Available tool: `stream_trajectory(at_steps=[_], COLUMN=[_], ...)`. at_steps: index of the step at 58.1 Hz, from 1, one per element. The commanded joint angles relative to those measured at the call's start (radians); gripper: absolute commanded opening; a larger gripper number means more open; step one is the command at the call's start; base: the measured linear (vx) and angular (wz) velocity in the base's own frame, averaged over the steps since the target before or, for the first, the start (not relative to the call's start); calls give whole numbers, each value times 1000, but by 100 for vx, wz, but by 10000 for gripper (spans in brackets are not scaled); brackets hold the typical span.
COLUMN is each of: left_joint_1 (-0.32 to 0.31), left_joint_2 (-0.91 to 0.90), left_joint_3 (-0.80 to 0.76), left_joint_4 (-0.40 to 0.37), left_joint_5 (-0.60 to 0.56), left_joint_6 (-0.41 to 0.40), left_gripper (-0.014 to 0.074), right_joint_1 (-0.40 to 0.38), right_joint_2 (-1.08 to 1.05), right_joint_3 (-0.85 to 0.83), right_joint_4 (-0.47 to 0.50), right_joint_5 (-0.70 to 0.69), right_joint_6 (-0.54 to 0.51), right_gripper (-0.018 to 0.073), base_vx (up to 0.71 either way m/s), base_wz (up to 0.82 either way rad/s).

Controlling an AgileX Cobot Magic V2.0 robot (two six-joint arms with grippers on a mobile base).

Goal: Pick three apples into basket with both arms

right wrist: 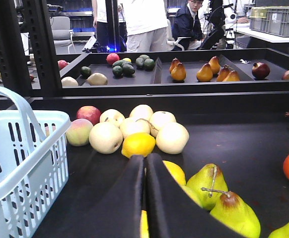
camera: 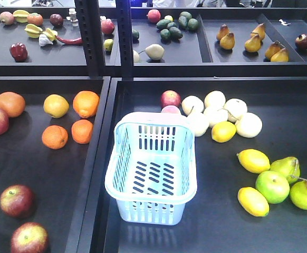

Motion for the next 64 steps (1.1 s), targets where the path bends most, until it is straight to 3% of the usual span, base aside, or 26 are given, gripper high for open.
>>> stream_trajectory(at_steps=[1, 64], left_joint_1=[-7, -7], left_joint_2=[-12, -12], left_joint_3=[-25, -25], left_joint_4=[-1, -1], left_joint_5=[-69, -69], left_joint_6=[-6, -6], left_gripper=[-6, -6], right_joint_1=[-5, -5], right_joint_2=[-11, -11], right_joint_3=[12, 12], right_joint_4=[-9, -9], right_joint_5=[-72, -72], right_joint_6=[-8, -8], right_gripper=[-5, -5], base_vx=[5, 2], base_wz=[1, 0])
